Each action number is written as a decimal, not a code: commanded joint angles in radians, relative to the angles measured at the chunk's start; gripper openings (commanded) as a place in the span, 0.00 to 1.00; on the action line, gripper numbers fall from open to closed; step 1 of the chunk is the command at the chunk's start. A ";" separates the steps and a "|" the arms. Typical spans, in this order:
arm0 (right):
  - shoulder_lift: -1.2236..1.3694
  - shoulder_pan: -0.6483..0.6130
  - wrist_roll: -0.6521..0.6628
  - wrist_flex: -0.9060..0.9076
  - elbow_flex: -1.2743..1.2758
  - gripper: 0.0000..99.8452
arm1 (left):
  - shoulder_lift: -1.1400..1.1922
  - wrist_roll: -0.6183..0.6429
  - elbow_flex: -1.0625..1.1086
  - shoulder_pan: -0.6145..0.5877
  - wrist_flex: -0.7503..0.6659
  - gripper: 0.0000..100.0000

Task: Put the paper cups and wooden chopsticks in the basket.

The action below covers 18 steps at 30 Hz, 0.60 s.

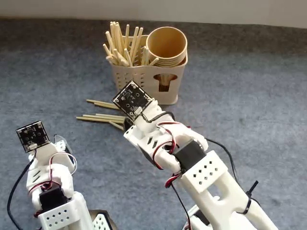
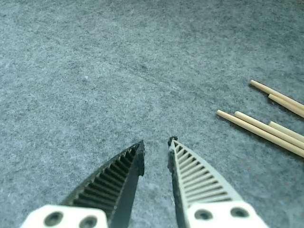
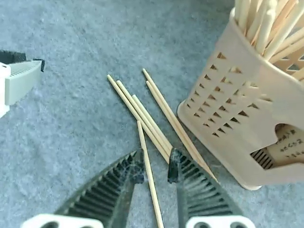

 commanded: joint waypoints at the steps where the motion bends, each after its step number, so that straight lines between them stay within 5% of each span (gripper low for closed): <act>1: 0.062 -0.012 -0.008 0.021 -0.028 0.10 | 0.001 0.002 0.021 -0.010 0.002 0.10; 18: 0.728 -0.004 0.054 0.010 -0.274 0.10 | 0.001 0.002 0.021 -0.010 0.002 0.10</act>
